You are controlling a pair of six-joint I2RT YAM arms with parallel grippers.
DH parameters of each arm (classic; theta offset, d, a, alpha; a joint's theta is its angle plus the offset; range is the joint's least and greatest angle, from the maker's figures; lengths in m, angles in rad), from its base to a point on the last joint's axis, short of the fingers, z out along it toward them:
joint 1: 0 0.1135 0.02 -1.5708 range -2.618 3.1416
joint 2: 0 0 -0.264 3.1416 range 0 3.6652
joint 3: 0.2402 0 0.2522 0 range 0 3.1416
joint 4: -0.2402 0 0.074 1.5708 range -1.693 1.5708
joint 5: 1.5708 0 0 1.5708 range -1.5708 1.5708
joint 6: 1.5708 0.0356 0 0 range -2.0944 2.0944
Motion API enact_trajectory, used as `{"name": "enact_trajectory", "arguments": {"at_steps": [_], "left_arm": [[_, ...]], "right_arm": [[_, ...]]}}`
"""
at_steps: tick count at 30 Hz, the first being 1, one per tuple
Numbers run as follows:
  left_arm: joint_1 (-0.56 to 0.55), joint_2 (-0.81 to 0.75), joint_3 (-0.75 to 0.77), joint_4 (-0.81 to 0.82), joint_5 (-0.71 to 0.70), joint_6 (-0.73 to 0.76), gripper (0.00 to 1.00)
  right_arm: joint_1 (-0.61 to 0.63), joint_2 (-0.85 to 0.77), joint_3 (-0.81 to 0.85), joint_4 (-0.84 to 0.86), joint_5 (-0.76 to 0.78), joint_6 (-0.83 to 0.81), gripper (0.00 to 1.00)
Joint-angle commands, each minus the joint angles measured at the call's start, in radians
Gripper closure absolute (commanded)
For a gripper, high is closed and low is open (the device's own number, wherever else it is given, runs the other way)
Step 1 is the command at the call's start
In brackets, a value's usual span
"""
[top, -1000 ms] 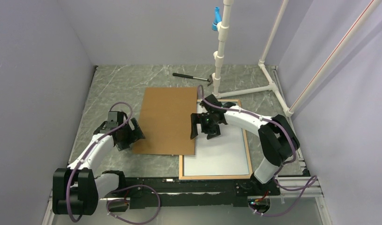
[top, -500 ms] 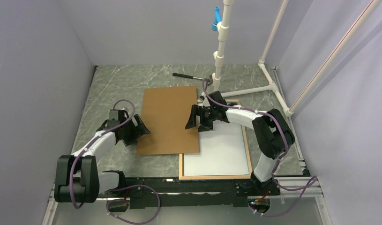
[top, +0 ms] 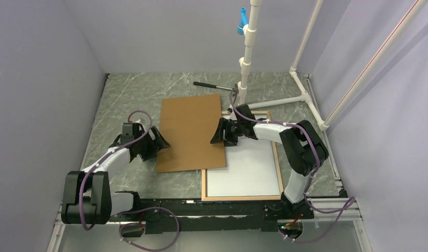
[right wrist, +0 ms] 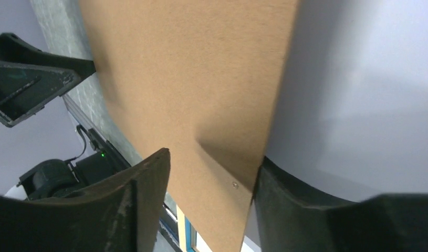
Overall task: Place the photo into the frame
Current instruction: Pick up the photo frame item at the center of the board.
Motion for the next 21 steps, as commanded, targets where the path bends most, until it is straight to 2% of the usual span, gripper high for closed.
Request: {"name": "enact_trajectory", "arguments": {"at_steps": [1, 5, 7, 9, 15, 21], "left_arm": [[-0.009, 0.046, -0.063, -0.051, -0.002, 0.008, 0.11], [-0.008, 0.019, -0.05, -0.078, -0.007, 0.013, 0.11], [-0.009, -0.014, -0.039, -0.108, -0.024, 0.017, 0.11], [-0.009, -0.056, -0.02, -0.153, -0.053, 0.027, 0.1], [-0.01, -0.195, 0.076, -0.31, -0.13, 0.056, 0.08], [-0.009, -0.275, 0.258, -0.441, -0.102, 0.083, 0.06]], "right_arm": [[0.019, -0.019, -0.014, 0.154, -0.103, 0.056, 0.51], [0.02, -0.054, 0.007, 0.104, -0.094, 0.036, 0.84], [0.021, -0.079, 0.035, 0.045, -0.077, 0.011, 0.94], [0.02, -0.106, 0.071, -0.031, -0.06, -0.018, 0.99], [0.021, -0.175, 0.247, -0.328, 0.022, -0.121, 1.0], [0.026, -0.231, 0.457, -0.584, 0.121, -0.191, 1.0]]}}
